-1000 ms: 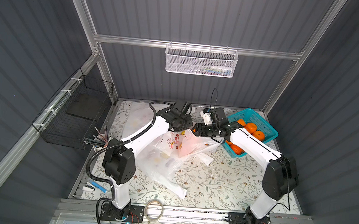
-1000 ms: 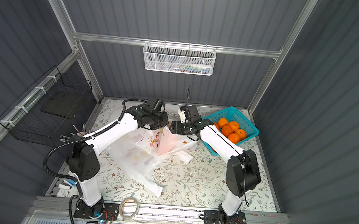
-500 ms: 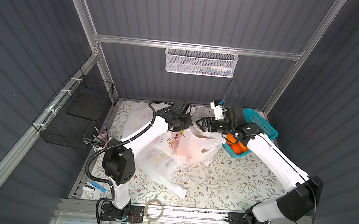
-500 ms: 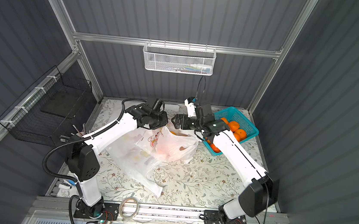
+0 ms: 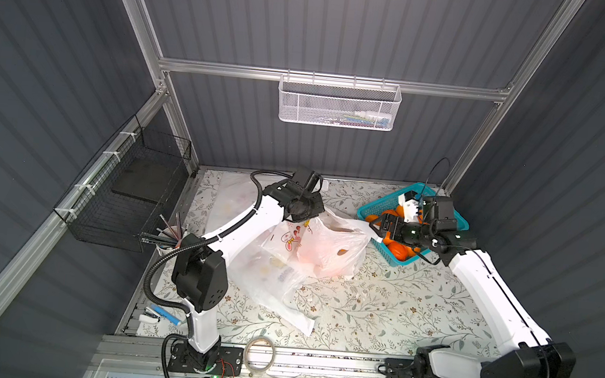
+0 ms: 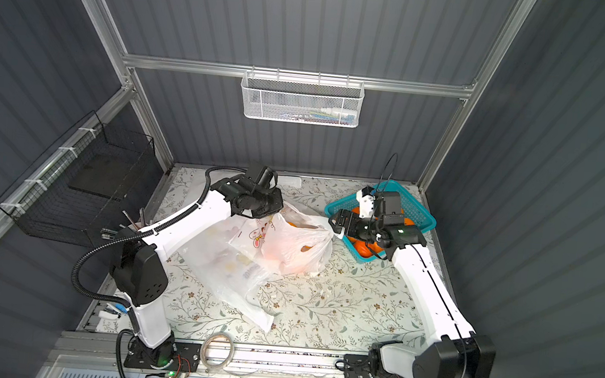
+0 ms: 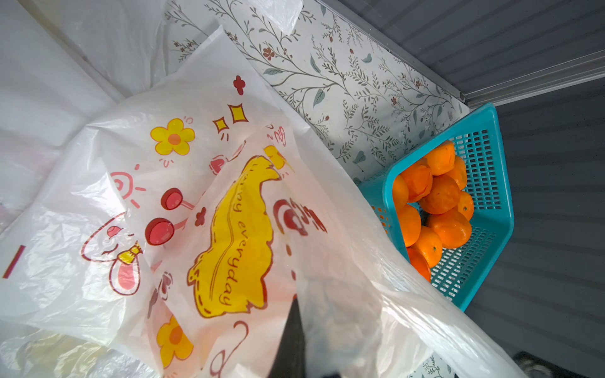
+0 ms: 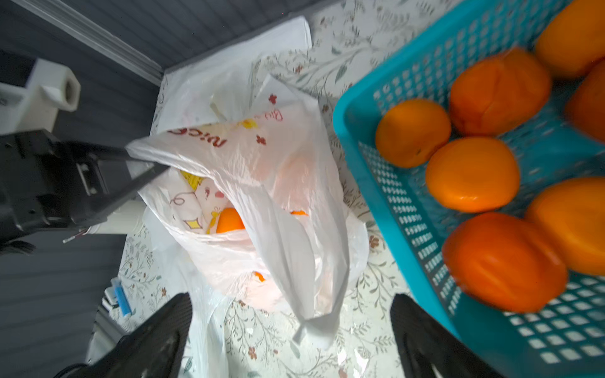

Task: Place the oranges into plastic bags & tie knots
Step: Place the orange in the plastic bag, then adjust the plastic bag at the center of the board.

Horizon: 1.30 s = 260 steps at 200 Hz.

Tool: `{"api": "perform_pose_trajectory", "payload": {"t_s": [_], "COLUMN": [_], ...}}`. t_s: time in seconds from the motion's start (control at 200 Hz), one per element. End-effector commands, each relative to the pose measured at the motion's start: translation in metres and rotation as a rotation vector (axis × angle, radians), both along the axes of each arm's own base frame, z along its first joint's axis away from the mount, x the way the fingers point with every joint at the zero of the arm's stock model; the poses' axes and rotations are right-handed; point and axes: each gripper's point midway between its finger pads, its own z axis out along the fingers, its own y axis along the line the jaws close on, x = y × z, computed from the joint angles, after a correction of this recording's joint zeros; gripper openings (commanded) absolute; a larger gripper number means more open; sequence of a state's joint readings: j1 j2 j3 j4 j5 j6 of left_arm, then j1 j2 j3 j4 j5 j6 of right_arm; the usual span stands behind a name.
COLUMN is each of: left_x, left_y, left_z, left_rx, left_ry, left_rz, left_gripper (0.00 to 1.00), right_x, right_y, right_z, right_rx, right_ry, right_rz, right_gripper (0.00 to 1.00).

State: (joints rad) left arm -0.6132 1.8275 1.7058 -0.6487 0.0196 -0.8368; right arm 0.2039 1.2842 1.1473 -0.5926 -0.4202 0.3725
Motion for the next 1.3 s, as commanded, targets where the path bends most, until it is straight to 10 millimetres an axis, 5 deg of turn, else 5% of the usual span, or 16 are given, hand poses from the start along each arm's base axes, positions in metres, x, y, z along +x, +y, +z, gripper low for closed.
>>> {"api": "perform_pose_trajectory", "payload": {"t_s": [0.0,0.255,0.56,0.79,0.881,1.026,1.151,1.296], "left_x": [0.001,0.000,0.004,-0.005,-0.025,-0.081,-0.142,-0.187], "left_y": [0.001,0.003,0.001,0.004,-0.006,-0.035,-0.068,-0.094], "left_z": [-0.001,0.000,0.015,0.066,0.097,0.105,0.089,0.058], "left_rx": [0.004,0.016,0.049,0.067,0.011,0.068,0.191,0.264], "left_ry": [-0.005,-0.017,-0.139,-0.458,-0.608,-0.768,-0.862,-0.917], "left_rz": [-0.020,-0.030,-0.121,-0.281,-0.412,-0.706,-0.978,-1.153], "left_gripper": [0.04,0.06,0.34,0.67,0.75,0.79,0.83,0.90], "right_x": [-0.003,0.015,0.018,0.022,0.025,0.030,0.032,0.034], "right_y": [0.014,0.002,-0.011,-0.022,-0.027,-0.033,-0.038,-0.040], "right_z": [-0.006,-0.019,-0.015,-0.017,-0.020,-0.025,-0.029,-0.032], "right_rx": [0.079,0.007,-0.018,0.055,0.074,0.098,0.108,0.113], "right_ry": [0.046,0.056,0.025,0.036,0.049,0.069,0.078,0.087], "right_rz": [0.041,-0.037,-0.068,-0.083,-0.090,-0.097,-0.108,-0.113], "right_gripper": [0.89,0.50,0.00,0.00,0.00,0.00,0.00,0.00]}}
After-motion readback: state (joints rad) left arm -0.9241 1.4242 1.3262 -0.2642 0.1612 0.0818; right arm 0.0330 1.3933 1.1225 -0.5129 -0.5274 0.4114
